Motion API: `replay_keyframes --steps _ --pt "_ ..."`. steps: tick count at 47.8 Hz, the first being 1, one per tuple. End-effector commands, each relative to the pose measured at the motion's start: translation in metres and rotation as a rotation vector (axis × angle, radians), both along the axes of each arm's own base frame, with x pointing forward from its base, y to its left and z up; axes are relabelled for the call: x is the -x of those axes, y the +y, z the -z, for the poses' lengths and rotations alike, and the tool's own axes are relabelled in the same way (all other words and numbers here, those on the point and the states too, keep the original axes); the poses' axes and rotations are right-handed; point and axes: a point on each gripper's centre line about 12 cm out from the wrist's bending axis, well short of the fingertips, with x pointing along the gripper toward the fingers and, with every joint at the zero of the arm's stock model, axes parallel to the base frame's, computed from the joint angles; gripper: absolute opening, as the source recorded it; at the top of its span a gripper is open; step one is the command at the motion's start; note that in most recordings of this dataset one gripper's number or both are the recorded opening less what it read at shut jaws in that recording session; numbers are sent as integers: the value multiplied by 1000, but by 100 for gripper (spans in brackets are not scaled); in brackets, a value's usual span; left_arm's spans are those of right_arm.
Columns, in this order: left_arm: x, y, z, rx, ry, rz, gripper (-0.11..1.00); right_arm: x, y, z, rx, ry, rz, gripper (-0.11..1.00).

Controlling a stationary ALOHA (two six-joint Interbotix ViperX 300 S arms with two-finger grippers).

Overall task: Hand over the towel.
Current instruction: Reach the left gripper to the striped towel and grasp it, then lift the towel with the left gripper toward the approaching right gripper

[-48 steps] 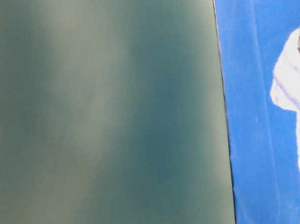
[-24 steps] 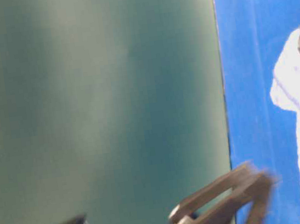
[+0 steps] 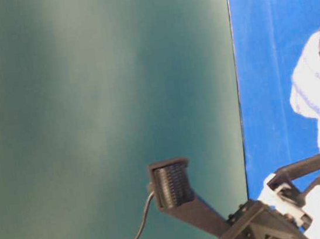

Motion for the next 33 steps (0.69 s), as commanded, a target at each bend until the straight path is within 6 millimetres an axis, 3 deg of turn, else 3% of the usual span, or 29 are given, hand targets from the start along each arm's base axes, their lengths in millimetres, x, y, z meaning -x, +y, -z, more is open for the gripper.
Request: replay_keyframes --steps 1,11,15,25,27,33 --pt "-6 2 -7 4 -27 -8 93 -3 0 -7 -4 -20 2 0" --pt "-5 11 -6 5 -8 -32 89 -3 0 -7 -4 -15 2 0" --pt "-3 11 -4 1 8 -28 72 -3 0 -6 -6 -14 3 0" --pt "-3 12 -13 1 -11 -32 11 -3 0 -8 -6 -18 3 0" --pt "-5 12 -20 1 -31 -32 5 -3 0 -8 -6 -18 3 0" --pt "-4 12 -53 -5 -112 -25 4 -3 0 -9 -6 -23 3 0"
